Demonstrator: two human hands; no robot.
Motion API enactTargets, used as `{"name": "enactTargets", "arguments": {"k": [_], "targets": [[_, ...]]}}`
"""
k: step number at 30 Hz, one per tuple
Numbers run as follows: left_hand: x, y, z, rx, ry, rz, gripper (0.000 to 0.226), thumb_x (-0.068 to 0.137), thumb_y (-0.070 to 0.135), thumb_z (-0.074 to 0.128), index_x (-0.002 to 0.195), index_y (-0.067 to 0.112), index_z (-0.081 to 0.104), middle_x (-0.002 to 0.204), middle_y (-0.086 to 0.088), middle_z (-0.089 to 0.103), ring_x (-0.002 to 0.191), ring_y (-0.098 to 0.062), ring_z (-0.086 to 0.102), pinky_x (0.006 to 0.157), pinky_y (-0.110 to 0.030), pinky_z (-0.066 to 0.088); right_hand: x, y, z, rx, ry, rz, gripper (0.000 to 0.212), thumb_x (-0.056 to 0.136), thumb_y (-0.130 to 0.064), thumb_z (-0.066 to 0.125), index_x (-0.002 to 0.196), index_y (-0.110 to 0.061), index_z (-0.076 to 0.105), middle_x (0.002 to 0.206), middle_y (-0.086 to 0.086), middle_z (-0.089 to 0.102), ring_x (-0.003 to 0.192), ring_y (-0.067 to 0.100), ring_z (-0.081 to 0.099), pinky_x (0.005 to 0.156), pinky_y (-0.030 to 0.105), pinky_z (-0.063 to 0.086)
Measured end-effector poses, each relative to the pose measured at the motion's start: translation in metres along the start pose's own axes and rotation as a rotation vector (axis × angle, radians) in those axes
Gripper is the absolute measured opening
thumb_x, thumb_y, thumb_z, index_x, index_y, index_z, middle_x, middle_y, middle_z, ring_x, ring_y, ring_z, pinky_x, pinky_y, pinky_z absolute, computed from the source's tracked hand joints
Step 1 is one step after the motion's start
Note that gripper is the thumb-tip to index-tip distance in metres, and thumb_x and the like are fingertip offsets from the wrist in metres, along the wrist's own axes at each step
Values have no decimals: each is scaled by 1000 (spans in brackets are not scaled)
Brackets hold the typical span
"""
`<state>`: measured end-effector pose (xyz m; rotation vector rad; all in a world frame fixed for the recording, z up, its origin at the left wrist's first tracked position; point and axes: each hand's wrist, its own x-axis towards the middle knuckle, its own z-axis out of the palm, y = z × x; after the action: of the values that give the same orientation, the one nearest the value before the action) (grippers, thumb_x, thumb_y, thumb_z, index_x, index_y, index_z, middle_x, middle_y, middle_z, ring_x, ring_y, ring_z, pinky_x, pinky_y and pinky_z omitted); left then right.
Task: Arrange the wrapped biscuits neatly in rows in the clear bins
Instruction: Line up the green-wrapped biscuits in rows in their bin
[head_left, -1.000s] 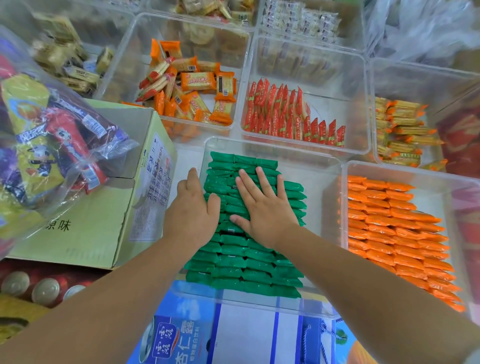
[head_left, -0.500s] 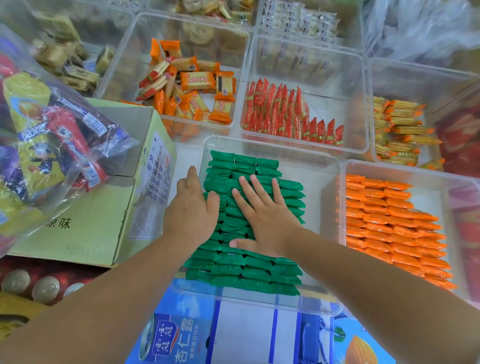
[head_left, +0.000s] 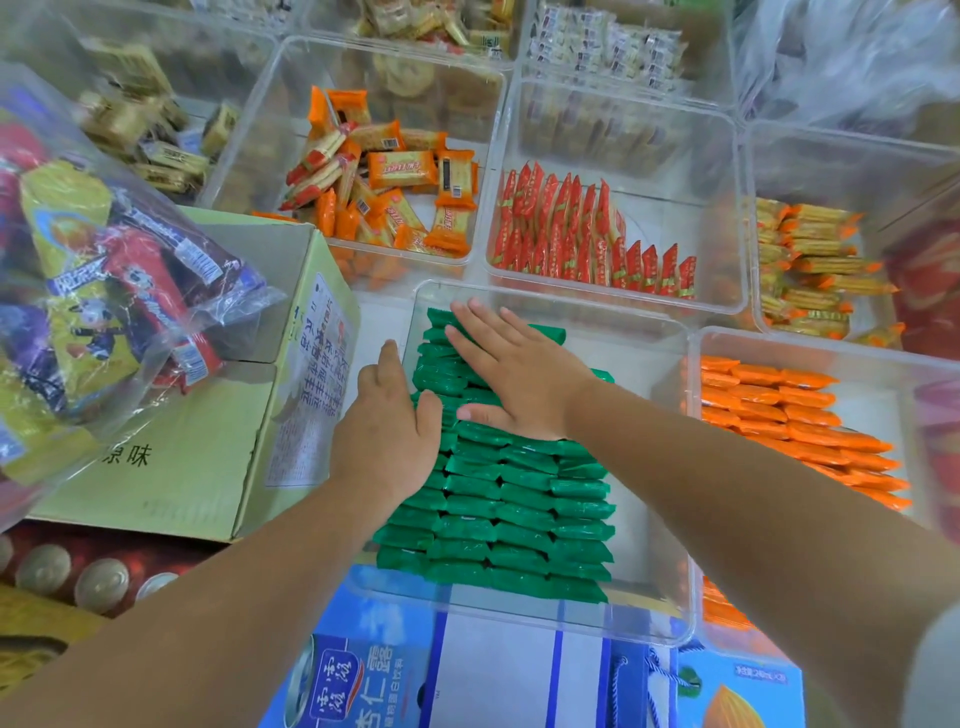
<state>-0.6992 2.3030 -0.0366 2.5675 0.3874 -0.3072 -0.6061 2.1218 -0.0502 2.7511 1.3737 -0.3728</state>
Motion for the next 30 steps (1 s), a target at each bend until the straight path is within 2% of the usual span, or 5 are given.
{"name": "enactTargets", "arguments": {"k": [12, 16, 21, 24, 30], "targets": [[0, 1, 0, -54, 13, -34, 65, 104, 45, 26, 161, 17, 13, 161, -13, 27, 133, -35, 47, 99, -48, 43, 9, -13, 16, 34, -72, -85, 81, 97, -71, 7, 161, -22, 1, 168, -4, -3, 153, 27, -16, 124, 46, -9], [-1, 1, 0, -32, 18, -32, 64, 105, 44, 27, 160, 16, 13, 160, -15, 29, 129, -36, 50, 95, -48, 45, 0, -6, 4, 36, -15, -100, 80, 99, -69, 14, 161, -19, 6, 169, 0, 4, 155, 23, -2, 126, 44, -2], [0, -1, -1, -27, 14, -17, 64, 105, 45, 27, 160, 15, 13, 159, -16, 30, 126, -37, 52, 93, -48, 46, -39, 6, 8, 187, 419, 296, 59, 98, -51, 48, 140, -10, 54, 129, 9, 59, 118, 32, 53, 104, 50, 43], [-1, 0, -1, -33, 11, -12, 64, 105, 44, 28, 160, 14, 13, 158, -17, 31, 126, -37, 52, 93, -48, 46, -52, 16, 12, 223, 389, 550, 57, 96, -47, 56, 138, -9, 56, 126, 8, 58, 116, 30, 53, 102, 47, 46], [-2, 0, -2, -32, 14, -12, 64, 105, 45, 28, 160, 15, 14, 157, -16, 32, 125, -36, 51, 93, -48, 46, -40, 0, 15, 371, 233, 552, 70, 98, -56, 48, 148, -6, 44, 141, 2, 42, 117, 26, 56, 98, 40, 50]]}}
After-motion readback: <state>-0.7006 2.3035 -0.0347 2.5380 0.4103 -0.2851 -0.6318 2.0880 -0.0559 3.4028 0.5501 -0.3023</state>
